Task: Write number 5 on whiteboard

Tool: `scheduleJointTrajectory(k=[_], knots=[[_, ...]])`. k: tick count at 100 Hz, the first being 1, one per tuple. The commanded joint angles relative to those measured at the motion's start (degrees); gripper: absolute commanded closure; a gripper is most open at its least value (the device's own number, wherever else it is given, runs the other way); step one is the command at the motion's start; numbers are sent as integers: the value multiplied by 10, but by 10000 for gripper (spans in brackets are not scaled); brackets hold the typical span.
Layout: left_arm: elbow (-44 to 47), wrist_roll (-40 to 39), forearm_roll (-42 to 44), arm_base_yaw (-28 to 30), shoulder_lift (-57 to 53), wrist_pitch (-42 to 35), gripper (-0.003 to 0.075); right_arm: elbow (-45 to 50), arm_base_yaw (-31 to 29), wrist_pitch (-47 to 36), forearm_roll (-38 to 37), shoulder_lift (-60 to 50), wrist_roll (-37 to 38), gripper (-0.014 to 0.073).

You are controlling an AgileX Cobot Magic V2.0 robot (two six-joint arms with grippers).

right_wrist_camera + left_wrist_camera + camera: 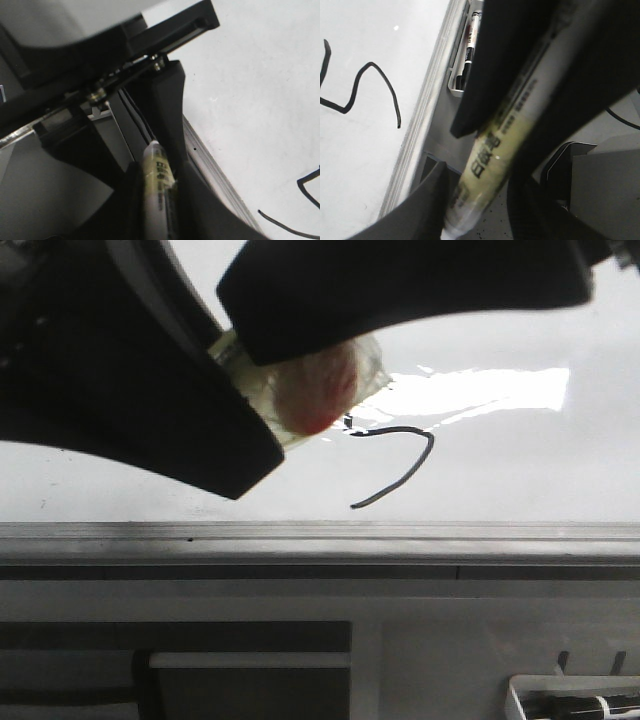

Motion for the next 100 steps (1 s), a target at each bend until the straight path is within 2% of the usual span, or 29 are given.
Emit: scheduleJointTrajectory(k=[1, 10, 23, 48, 56, 71, 78, 86, 100], knots=[[-20, -1, -16, -3, -9, -29, 504, -15, 1, -27, -15, 0, -5, 662], [-20, -1, -16, -3, -9, -29, 579, -15, 1, -36, -15, 1, -5, 662], [-20, -1, -16, -3, -9, -29, 743, -15, 1, -36, -15, 1, -5, 662], [-20, -1, -12, -3, -9, -27, 741, -15, 1, -36, -15, 1, -5, 645], [-20, -1, -12, -3, -9, -27, 741, -15, 1, -36, -15, 0, -5, 554], [-20, -1, -12, -3, -9, -27, 741, -16, 1, -37, -15, -3, -5, 150], [-20, -2, -12, -3, -9, -26, 741, -16, 1, -37, -15, -9, -5, 31], [-20, -5, -13, -3, -9, -26, 741, -16, 0, -36, -22, -25, -5, 19], [-20, -36, -17, 11, -9, -29, 741, -16, 0, -19, -51, -65, -5, 75]])
